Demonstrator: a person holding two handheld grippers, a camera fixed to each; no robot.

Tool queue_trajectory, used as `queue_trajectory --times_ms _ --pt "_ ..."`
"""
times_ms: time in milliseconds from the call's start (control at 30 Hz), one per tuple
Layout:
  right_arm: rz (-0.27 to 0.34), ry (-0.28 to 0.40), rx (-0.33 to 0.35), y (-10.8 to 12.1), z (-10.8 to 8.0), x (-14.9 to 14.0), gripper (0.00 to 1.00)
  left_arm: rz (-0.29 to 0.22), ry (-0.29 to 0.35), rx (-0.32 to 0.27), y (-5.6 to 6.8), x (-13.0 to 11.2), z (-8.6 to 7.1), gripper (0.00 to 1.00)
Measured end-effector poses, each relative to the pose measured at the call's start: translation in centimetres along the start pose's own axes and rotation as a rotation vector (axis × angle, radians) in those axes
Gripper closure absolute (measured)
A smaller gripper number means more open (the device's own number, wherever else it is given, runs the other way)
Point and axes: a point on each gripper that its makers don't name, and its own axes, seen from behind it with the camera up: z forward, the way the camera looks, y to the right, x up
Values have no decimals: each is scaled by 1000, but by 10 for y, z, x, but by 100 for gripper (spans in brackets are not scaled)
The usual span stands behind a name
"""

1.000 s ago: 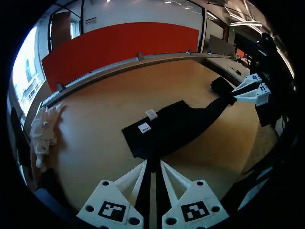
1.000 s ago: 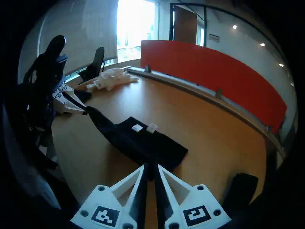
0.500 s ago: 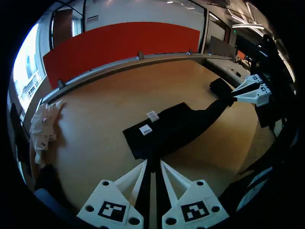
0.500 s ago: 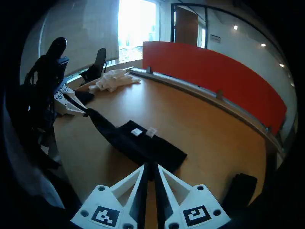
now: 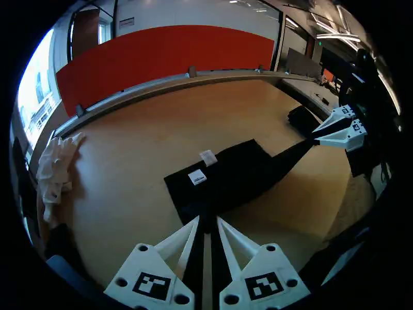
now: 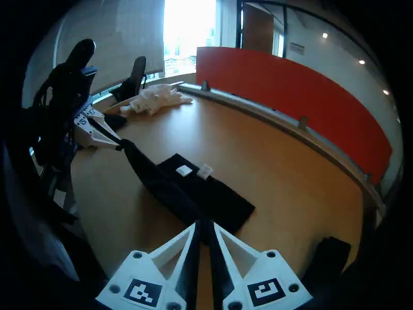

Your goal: Fold towel

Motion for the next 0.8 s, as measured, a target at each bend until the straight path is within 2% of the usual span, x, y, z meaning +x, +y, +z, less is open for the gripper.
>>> queue_trajectory --times_ms 300,667,733,800 --pt "18 -19 11 10 27 -4 93 -21 -27 4 -3 -4 25 92" --pt "-8 -27 -8 14 30 -8 92 -32 -26 10 -3 -9 31 92" --pt "-11 -32 -21 17 31 -11 84 -33 -25 10 -4 -8 30 92" --pt "-13 -37 -37 20 32 -13 62 -33 -25 10 -3 -8 30 92"
